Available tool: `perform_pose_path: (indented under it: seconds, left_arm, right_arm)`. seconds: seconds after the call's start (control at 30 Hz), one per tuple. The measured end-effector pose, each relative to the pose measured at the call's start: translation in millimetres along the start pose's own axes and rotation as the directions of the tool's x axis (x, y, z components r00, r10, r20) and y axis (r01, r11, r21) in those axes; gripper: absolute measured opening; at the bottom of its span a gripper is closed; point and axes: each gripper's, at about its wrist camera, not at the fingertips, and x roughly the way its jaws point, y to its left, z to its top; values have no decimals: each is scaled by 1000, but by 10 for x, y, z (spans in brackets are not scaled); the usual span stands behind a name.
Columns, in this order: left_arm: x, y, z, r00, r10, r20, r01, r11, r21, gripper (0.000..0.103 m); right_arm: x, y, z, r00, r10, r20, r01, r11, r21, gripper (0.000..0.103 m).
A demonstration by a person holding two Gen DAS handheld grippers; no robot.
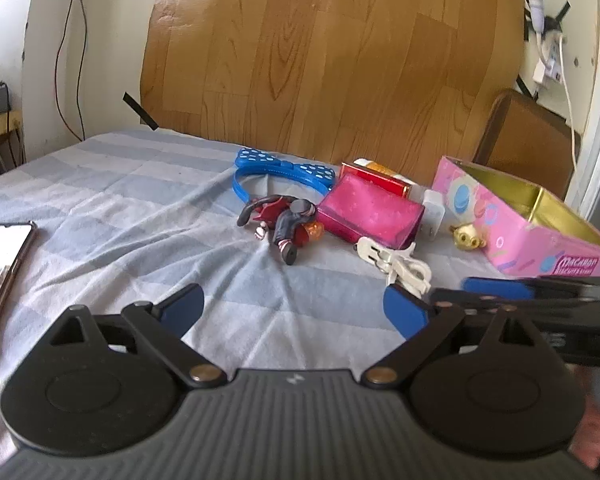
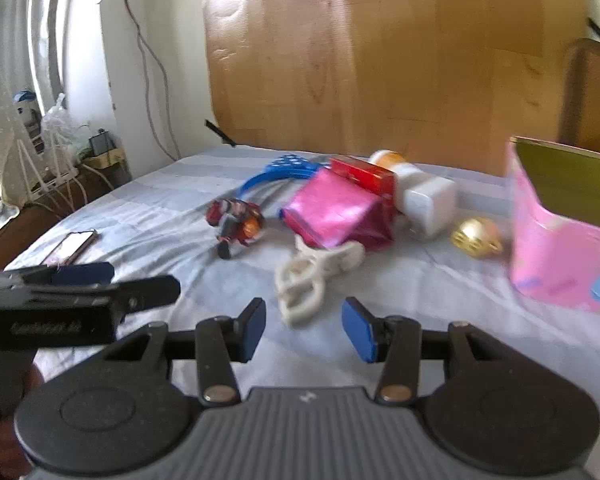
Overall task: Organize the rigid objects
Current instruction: 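Reach the left gripper to the white clothespin and grasp it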
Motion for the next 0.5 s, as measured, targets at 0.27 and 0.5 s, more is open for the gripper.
perform_pose_path:
  seconds: [0.27,0.5]
  left_arm:
    - [17,-87,-25,999,-23,-35,23,1000,18,97]
    - [220,-336,-36,961,-226,-156,229,973,1,97]
  right_arm:
    - [377,2,40,996,-7,-88,1,998,-68,26]
    - [-186,-494,-280,994,-62,-88,55,995,-84,9]
